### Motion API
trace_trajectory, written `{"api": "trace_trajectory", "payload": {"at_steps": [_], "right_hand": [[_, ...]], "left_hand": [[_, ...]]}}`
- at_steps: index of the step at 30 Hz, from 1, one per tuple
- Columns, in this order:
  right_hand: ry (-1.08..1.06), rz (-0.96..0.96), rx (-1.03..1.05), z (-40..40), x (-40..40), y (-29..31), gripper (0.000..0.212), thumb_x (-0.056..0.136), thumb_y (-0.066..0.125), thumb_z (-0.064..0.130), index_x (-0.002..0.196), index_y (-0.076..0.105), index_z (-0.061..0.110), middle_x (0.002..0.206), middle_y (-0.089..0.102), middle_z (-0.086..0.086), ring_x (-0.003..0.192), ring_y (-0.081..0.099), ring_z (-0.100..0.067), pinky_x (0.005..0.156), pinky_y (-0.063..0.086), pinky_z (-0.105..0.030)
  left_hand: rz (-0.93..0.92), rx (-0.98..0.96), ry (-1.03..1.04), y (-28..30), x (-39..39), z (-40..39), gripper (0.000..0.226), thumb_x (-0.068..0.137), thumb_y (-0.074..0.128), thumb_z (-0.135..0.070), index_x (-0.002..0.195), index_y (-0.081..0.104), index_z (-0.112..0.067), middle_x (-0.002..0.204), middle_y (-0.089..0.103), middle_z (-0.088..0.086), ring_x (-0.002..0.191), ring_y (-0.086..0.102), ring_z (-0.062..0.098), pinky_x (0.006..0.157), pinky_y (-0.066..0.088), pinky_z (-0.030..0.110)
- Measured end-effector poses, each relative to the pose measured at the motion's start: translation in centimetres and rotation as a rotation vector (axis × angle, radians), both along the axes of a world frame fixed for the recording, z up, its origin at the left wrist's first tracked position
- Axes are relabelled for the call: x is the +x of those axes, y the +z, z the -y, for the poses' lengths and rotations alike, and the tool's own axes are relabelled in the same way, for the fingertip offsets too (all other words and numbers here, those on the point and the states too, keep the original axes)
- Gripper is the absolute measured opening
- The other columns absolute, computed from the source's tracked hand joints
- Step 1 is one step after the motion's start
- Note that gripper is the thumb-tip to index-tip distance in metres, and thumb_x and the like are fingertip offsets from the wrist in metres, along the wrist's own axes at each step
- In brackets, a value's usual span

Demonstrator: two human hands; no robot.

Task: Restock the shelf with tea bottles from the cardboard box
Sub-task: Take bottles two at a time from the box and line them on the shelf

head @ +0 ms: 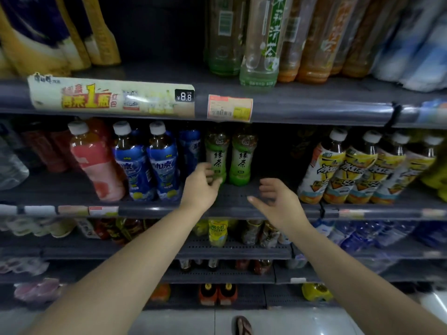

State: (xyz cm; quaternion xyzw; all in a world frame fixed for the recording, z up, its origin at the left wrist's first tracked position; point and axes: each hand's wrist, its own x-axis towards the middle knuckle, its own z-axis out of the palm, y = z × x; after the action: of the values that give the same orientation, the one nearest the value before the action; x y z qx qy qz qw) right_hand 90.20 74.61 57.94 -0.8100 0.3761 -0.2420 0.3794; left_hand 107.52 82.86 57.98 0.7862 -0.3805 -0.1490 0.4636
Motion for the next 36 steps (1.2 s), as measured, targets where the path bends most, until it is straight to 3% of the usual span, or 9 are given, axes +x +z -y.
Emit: {"api": "trace_trajectory", "payload": {"at_steps": [6,12,16,20,23,29,33,36], "right_hand": [[0.057,-0.017,0.029,-6.8,0.6,-1.3,0.044,0.084,0.067,0.031,0.122,0.053,0.014,0.102,0.059,0.006,0.092,0.057,-0.007,0.080,0.046,-0.017],[0.304,-0.035,0.126,-15.7,7.3,-2.5,0.032,0.087,0.064,0.031,0.115,0.056,0.019,0.099,0.061,0.011,0.086,0.056,0.004,0.065,0.044,-0.005],[0.522,-0.049,0.177,-22.4,11.8,-3.9,0.029,0.087,0.063,0.031,0.114,0.058,0.020,0.100,0.062,0.011,0.090,0.058,0.003,0.069,0.046,-0.005],[0.722,-0.056,0.239,-29.2,16.2,-6.0,0.025,0.087,0.064,0.026,0.110,0.059,0.018,0.099,0.063,0.006,0.091,0.060,-0.003,0.074,0.048,-0.013],[0.884,-0.119,0.269,-33.6,19.2,-8.3,0.025,0.087,0.063,0.030,0.110,0.059,0.021,0.100,0.063,0.011,0.094,0.061,-0.003,0.080,0.051,-0.021],[1.139,-0.249,0.367,-40.9,25.2,-14.6,0.019,0.088,0.063,0.019,0.106,0.058,0.019,0.097,0.062,0.012,0.086,0.060,0.006,0.076,0.046,-0.009],[1.262,-0.367,0.403,-44.6,28.4,-21.3,0.021,0.086,0.065,0.022,0.103,0.057,0.033,0.103,0.065,0.008,0.093,0.063,-0.001,0.083,0.050,-0.020],[1.335,-0.452,0.404,-46.9,30.0,-27.1,0.022,0.086,0.065,0.022,0.108,0.059,0.025,0.104,0.065,0.007,0.095,0.063,-0.001,0.084,0.051,-0.019]], "left_hand": [[-0.040,0.064,-0.037,-2.3,-1.3,-9.5,0.036,0.091,0.059,-0.027,0.125,0.052,-0.018,0.107,0.064,-0.004,0.094,0.060,0.007,0.080,0.045,0.020],[-0.088,0.132,0.159,-6.0,1.0,-22.6,0.026,0.092,0.057,-0.026,0.118,0.053,-0.024,0.096,0.059,-0.013,0.089,0.057,0.003,0.079,0.044,0.019],[-0.159,0.150,0.341,-9.9,2.1,-31.9,0.025,0.091,0.057,-0.016,0.116,0.056,-0.016,0.094,0.063,-0.006,0.092,0.065,0.013,0.078,0.046,0.020],[-0.248,0.172,0.567,-13.4,1.8,-39.9,0.019,0.092,0.056,-0.016,0.109,0.053,-0.024,0.087,0.059,-0.017,0.076,0.061,-0.010,0.072,0.043,0.010],[-0.330,0.190,0.745,-16.0,1.2,-44.6,0.018,0.092,0.057,-0.021,0.109,0.054,-0.027,0.095,0.061,-0.011,0.092,0.061,0.007,0.081,0.044,0.020],[-0.497,0.202,1.081,-21.9,-0.3,-50.1,0.013,0.092,0.056,-0.026,0.103,0.054,-0.030,0.089,0.062,-0.010,0.086,0.062,0.013,0.075,0.053,0.033],[-0.599,0.222,1.272,-27.4,-1.1,-51.9,0.029,0.092,0.056,-0.027,0.119,0.055,-0.020,0.100,0.063,-0.007,0.094,0.061,0.011,0.083,0.053,0.032],[-0.693,0.224,1.369,-32.6,-1.3,-52.0,0.030,0.092,0.056,-0.026,0.121,0.054,-0.019,0.099,0.059,-0.009,0.096,0.060,0.010,0.083,0.053,0.029]]}}
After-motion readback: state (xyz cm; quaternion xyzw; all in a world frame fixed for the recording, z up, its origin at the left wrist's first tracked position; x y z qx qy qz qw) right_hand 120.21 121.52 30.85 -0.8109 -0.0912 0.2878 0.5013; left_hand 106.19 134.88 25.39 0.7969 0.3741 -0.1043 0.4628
